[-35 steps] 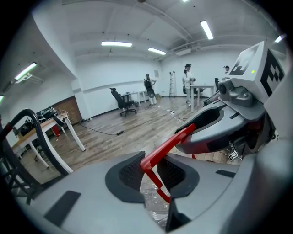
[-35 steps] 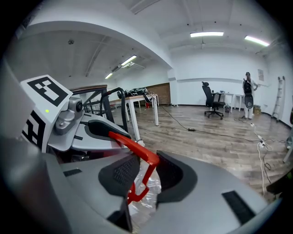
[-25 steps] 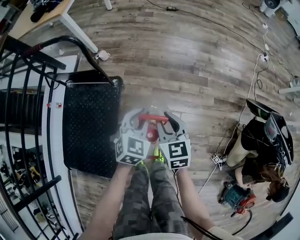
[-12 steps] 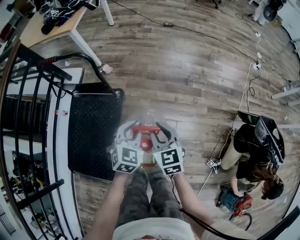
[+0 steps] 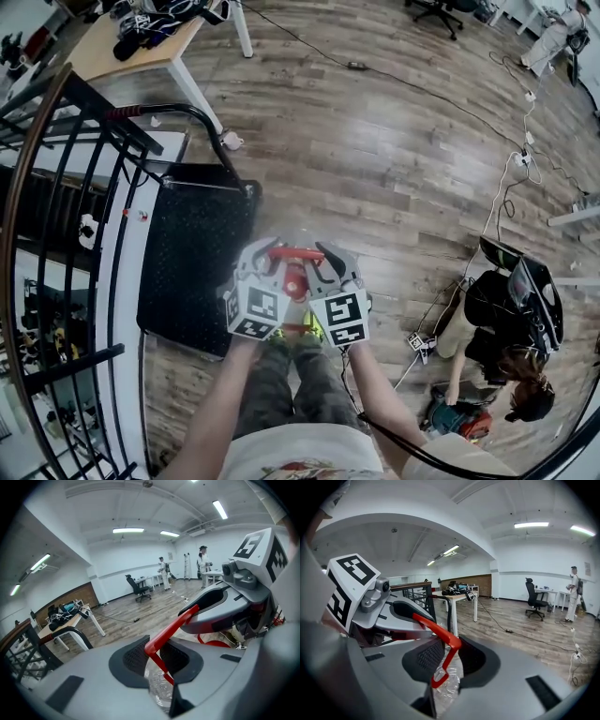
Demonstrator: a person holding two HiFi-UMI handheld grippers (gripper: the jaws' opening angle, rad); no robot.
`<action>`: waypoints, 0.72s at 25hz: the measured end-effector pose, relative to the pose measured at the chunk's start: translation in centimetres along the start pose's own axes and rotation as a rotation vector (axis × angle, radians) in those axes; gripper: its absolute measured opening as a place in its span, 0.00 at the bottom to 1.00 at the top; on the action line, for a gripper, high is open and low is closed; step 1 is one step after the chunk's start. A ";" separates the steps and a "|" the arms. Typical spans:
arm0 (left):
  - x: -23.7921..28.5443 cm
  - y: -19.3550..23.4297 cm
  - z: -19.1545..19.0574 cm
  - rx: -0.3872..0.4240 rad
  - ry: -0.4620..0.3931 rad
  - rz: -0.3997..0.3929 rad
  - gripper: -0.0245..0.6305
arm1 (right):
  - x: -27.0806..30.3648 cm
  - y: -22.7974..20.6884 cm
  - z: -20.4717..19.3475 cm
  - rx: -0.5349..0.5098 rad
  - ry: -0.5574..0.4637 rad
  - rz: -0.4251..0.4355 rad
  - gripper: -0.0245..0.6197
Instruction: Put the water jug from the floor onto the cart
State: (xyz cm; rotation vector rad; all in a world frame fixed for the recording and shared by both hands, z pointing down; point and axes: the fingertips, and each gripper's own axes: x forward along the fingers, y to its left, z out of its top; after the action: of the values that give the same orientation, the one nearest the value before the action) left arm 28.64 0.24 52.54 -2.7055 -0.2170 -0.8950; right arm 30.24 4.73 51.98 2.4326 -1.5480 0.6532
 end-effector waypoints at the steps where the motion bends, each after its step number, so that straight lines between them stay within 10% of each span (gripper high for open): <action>1: -0.1 -0.1 -0.2 -0.002 0.004 0.009 0.14 | 0.0 0.1 -0.2 -0.001 0.000 0.010 0.19; 18: -5.2 5.1 -5.4 -0.149 0.024 0.179 0.14 | 4.0 7.7 1.6 -0.121 0.020 0.195 0.19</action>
State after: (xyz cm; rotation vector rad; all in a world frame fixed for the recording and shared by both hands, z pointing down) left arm 22.64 -6.54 52.42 -2.7922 0.0996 -0.9227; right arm 25.19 -2.50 51.76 2.2005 -1.7768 0.5949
